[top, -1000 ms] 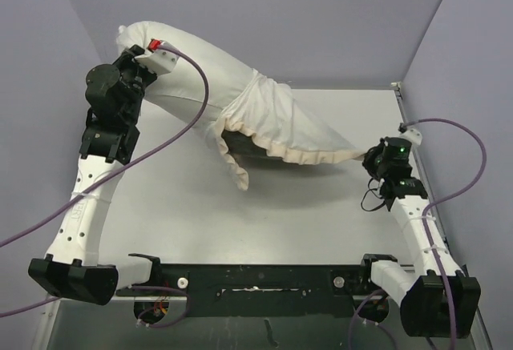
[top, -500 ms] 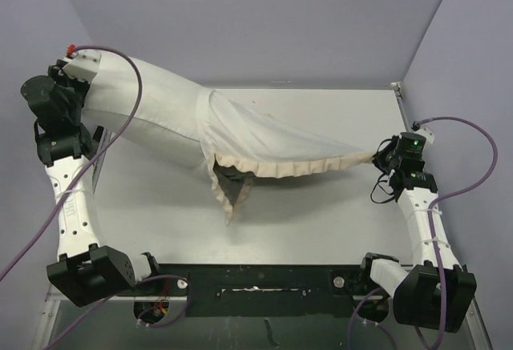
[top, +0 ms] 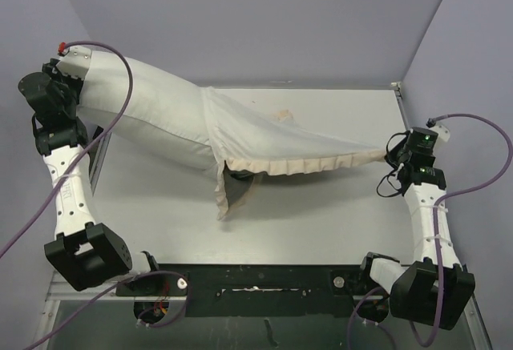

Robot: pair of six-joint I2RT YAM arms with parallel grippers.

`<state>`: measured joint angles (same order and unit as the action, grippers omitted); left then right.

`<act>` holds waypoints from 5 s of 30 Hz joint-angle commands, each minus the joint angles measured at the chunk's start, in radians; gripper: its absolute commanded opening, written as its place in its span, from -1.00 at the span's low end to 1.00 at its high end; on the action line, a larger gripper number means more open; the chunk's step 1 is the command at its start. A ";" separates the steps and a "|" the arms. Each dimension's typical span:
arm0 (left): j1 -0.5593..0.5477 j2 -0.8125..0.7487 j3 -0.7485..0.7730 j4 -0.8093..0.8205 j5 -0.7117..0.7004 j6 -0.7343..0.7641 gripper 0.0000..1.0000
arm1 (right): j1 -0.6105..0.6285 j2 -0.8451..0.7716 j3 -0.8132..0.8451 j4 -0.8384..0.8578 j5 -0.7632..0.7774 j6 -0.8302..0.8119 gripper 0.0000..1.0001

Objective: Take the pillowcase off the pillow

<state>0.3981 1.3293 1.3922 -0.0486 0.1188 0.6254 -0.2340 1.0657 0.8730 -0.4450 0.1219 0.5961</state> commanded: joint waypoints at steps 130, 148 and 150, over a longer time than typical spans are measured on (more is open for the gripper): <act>-0.407 0.274 -1.022 0.972 -0.159 -0.630 0.96 | 0.314 0.608 -0.719 1.876 0.029 -0.666 0.96; -0.406 0.275 -1.039 1.020 -0.137 -0.619 0.96 | 0.268 0.559 -0.488 1.368 -0.064 -0.634 0.96; -0.406 0.277 -1.039 1.019 -0.137 -0.619 0.96 | 0.270 0.559 -0.488 1.367 -0.060 -0.637 0.96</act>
<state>-0.0051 1.5963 0.3813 1.1263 -0.0036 -0.0151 0.0277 1.6428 0.3809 0.8936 0.0727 -0.0231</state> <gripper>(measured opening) 0.979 0.979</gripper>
